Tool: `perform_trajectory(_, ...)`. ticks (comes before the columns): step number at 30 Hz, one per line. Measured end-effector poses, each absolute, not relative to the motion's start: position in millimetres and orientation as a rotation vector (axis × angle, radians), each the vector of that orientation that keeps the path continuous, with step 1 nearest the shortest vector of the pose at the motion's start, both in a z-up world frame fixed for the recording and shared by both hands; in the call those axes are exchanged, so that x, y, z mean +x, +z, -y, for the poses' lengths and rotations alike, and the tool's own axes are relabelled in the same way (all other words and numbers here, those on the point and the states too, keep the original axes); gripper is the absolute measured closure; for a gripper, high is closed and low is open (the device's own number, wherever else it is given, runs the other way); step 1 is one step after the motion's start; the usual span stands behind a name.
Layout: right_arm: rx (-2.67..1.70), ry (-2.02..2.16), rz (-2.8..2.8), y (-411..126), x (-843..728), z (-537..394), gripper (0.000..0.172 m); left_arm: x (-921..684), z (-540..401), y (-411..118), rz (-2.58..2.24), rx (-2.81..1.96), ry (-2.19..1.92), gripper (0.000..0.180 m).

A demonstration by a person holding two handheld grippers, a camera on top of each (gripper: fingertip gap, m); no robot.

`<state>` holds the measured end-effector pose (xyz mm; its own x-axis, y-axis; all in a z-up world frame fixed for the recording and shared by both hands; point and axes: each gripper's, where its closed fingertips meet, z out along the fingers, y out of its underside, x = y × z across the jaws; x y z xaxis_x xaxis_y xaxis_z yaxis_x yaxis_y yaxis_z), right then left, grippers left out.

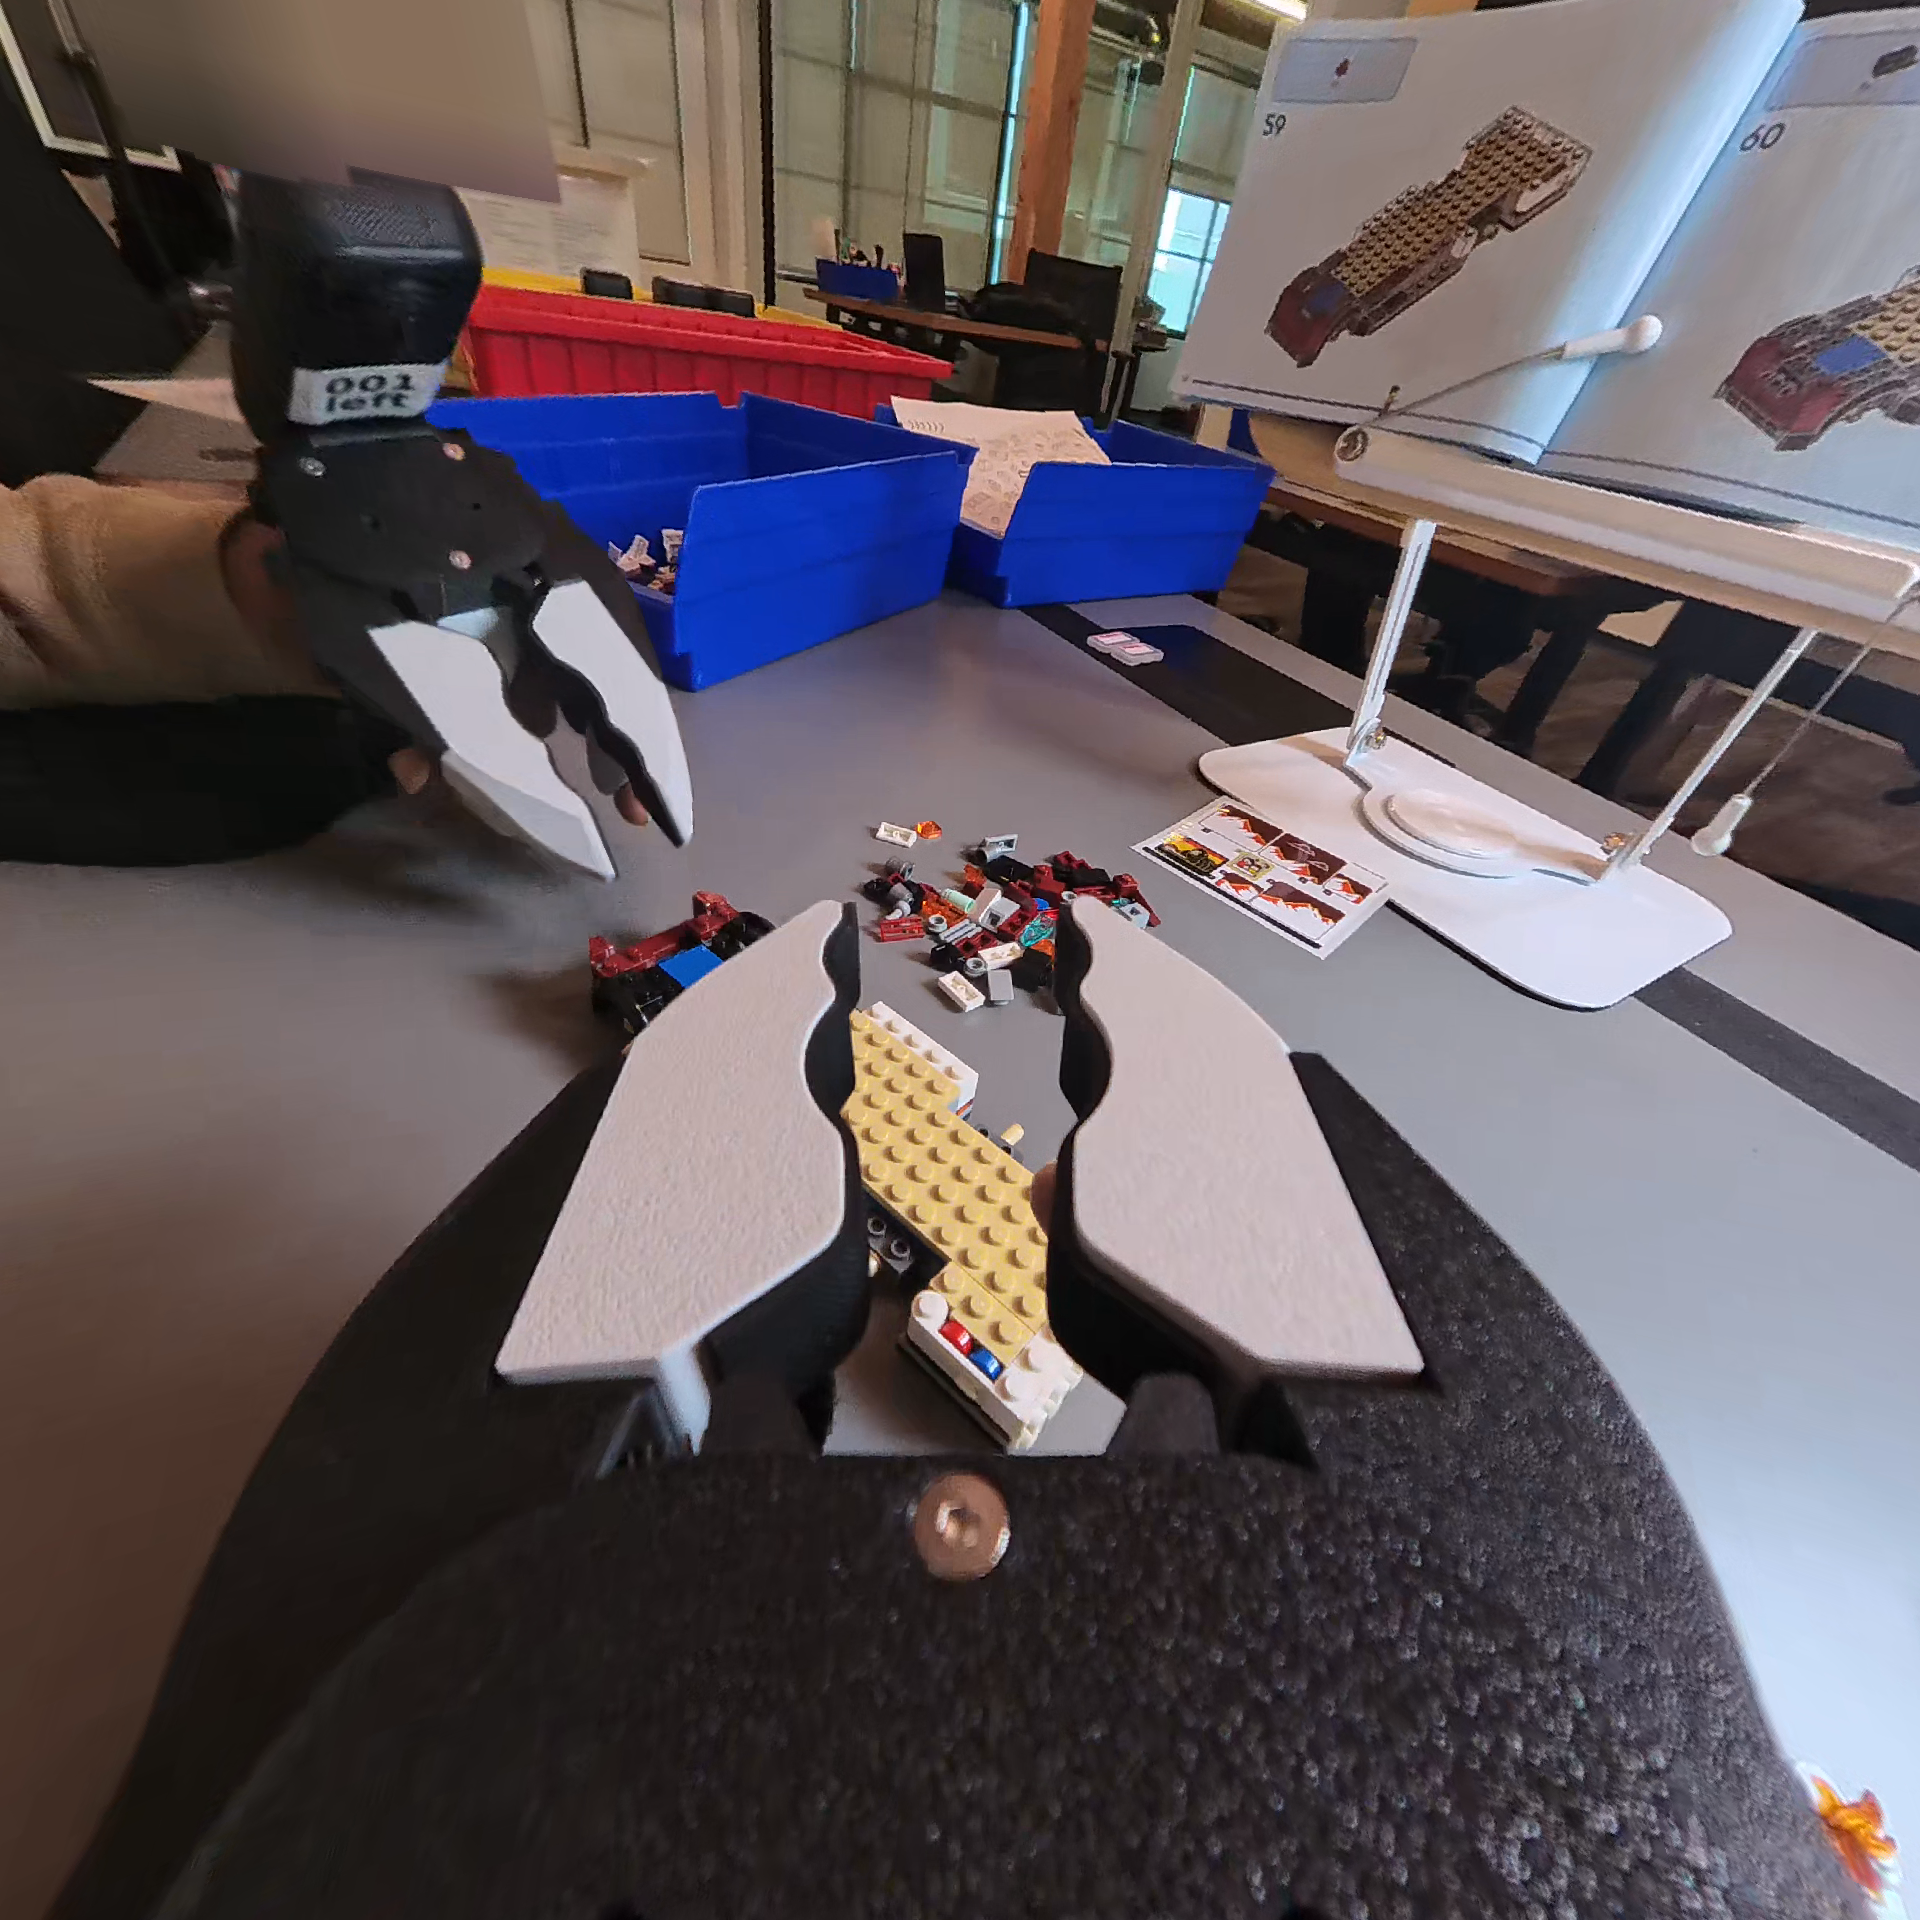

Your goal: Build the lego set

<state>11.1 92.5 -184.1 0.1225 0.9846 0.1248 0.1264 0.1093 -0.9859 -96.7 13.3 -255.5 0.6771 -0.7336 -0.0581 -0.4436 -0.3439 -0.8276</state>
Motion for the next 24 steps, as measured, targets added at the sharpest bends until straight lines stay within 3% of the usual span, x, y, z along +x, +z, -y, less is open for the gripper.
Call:
perform_trajectory(3, -1.279, 0.977, 1.282, -187.5, 8.3, -88.6, 0.136, -110.5, -16.3, -244.7, -0.836, -1.985, -0.456, 0.158)
perform_trajectory(16, -1.245, 0.959, 1.535, -214.4, -8.8, -53.2, 0.136, -81.9, -9.8, -283.1, -1.093, -2.062, -0.383, 0.162)
perform_trajectory(24, -1.25, 0.948, 1.589, -225.0, -8.0, -47.5, 0.137, -87.8, -8.9, -285.9, -1.209, -2.027, -0.217, 0.179)
